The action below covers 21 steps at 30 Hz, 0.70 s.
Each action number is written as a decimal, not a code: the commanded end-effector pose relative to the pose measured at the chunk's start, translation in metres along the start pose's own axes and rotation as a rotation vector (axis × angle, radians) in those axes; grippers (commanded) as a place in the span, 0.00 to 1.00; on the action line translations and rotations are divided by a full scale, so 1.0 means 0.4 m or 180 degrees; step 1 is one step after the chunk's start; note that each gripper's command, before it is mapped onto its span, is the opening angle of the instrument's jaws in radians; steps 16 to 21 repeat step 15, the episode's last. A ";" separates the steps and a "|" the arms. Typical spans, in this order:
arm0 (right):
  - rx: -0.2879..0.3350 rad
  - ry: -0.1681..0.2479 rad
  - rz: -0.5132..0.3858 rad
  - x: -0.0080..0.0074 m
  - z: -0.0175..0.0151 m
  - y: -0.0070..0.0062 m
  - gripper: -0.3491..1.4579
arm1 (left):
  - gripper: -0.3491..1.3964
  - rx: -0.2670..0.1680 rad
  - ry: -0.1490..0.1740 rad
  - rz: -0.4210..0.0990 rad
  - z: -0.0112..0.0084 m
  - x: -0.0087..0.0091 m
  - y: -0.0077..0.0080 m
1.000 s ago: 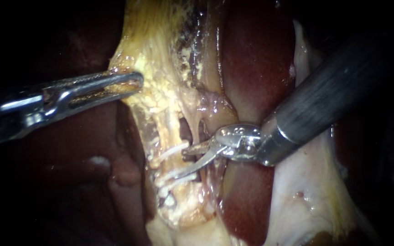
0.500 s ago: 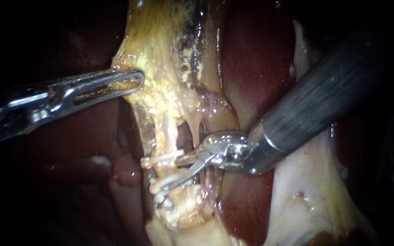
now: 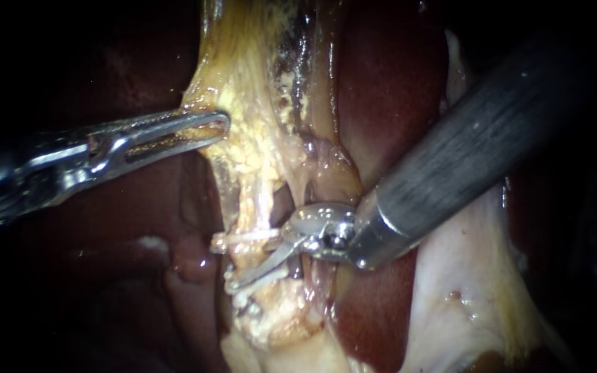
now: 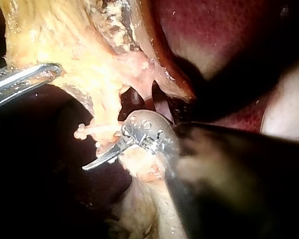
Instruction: Go to the cutting position left tube
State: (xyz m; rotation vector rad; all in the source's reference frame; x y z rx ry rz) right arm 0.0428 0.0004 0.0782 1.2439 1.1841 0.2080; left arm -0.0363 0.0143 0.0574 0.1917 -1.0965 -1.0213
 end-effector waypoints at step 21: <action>0.0006 -0.0014 0.0086 -0.0007 -0.0003 0.0008 0.80 | 0.00 -0.0003 0.0007 0.0004 0.0005 0.0004 0.0002</action>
